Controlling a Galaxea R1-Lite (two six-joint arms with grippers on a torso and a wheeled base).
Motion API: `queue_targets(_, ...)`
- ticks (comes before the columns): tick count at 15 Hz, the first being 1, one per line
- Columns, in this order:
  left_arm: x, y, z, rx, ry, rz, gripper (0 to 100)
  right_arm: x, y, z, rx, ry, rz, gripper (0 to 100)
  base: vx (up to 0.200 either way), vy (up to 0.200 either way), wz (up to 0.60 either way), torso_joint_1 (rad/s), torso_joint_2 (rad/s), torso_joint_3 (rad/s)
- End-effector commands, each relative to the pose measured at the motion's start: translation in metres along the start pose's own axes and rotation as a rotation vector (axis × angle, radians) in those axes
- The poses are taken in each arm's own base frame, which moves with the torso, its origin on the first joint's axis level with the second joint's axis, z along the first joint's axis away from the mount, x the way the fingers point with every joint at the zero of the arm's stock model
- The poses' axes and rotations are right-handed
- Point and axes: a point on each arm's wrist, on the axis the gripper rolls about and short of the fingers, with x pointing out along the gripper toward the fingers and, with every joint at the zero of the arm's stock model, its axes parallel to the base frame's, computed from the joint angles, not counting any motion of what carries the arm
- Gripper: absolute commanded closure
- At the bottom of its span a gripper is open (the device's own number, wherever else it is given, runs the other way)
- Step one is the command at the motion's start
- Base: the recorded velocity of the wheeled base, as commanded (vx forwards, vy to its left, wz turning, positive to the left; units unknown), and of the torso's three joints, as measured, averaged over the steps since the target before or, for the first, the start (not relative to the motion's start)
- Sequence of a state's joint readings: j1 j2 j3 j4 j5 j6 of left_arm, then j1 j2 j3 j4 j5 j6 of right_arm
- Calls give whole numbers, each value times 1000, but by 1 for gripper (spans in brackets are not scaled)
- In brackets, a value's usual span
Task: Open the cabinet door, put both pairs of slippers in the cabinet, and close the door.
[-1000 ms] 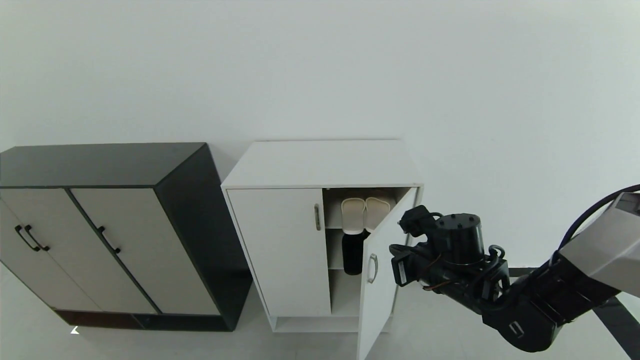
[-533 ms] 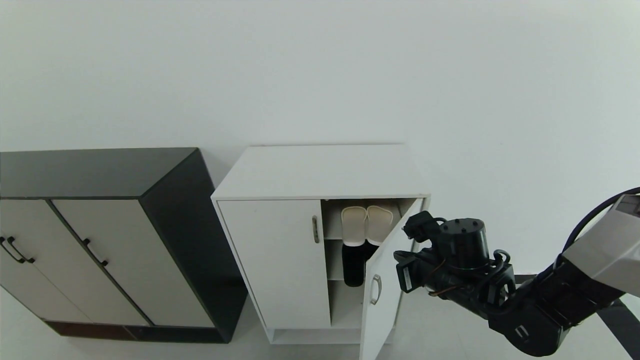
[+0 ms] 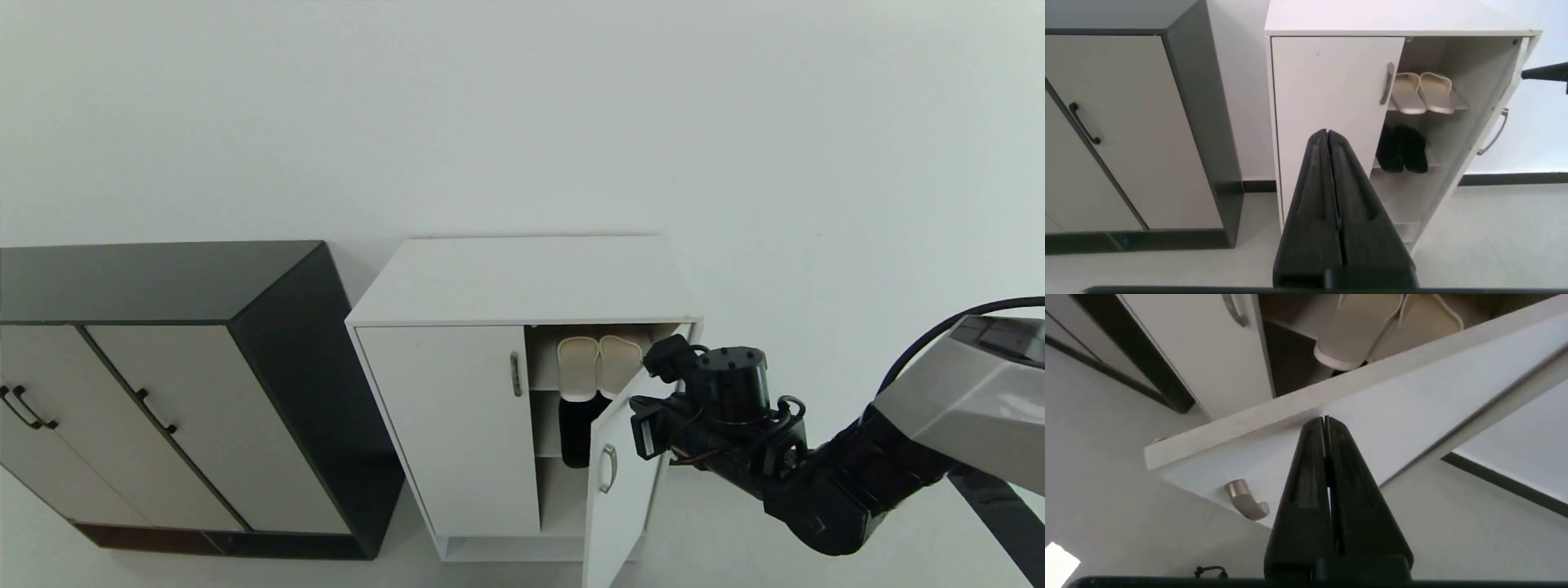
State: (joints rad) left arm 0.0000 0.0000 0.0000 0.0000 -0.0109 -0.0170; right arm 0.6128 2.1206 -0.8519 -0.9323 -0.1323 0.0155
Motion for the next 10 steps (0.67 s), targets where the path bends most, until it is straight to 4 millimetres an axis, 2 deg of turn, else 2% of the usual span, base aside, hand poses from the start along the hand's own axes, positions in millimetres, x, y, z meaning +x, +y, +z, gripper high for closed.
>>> queue_targets(1,0,0,0,0,0,0,100,13,3,-6,-2,10,2,100,0,0,0,0,0,0)
queue_targets(3,0,0,0,0,2,0,100,21,2,-5,-1,-2,-2,100,0,0,0,0,0,0)
queue_targets(8,0,0,0,-1,0,0,100,61,-14,1,20,-58,-48,100,0,0,0,0,0,0)
queue_targets(10,0,0,0,-1,0,0,100,70,-18,-1,24,-67,-58,100,0,0,0,0,0,0)
